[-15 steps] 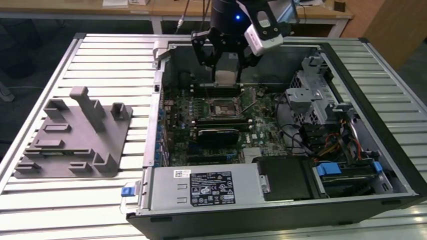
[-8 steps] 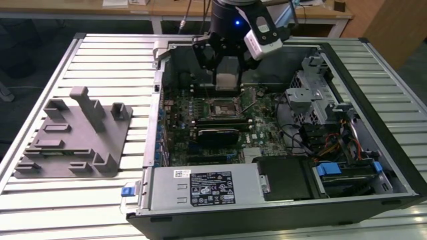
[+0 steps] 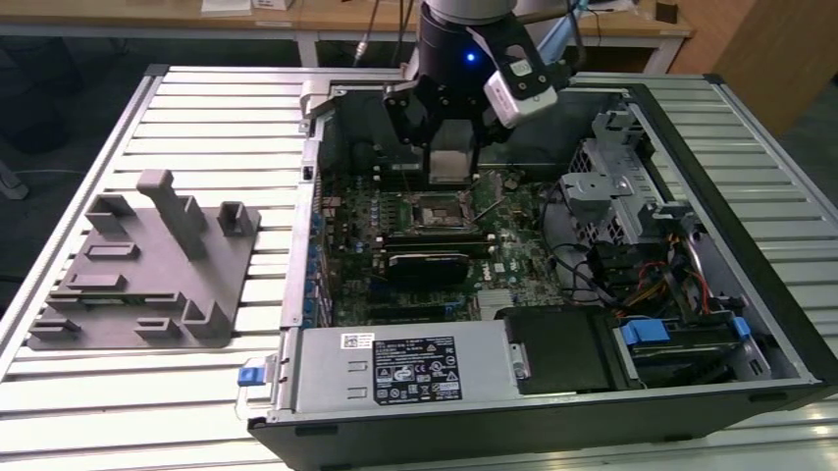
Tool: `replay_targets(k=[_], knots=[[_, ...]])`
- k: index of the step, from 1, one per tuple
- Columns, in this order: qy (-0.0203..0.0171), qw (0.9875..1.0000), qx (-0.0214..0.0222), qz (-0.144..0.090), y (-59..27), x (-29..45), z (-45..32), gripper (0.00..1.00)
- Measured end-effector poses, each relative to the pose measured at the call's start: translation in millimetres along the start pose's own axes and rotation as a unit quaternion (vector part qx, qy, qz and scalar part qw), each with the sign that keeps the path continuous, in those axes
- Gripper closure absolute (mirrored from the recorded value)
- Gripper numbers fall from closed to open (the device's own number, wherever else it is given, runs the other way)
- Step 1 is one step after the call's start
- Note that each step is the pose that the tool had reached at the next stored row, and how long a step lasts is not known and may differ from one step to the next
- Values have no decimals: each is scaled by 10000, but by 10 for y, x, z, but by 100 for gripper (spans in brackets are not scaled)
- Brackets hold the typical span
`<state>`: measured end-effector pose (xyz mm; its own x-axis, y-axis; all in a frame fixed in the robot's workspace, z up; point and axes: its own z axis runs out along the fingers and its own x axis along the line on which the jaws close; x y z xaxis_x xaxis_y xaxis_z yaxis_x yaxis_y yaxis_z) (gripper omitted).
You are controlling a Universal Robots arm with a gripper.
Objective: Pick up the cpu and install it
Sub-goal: 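Pick up the cpu and move it towards the insertion slot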
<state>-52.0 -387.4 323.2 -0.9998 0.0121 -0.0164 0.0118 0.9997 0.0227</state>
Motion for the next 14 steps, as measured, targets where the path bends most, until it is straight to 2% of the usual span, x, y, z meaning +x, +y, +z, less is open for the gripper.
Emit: replay_targets(k=[9, 14], knots=[[0, 10000, -1, -44, 29, -56, 152, 46], [1, 10000, 0, -63, 64, -63, 228, 46]])
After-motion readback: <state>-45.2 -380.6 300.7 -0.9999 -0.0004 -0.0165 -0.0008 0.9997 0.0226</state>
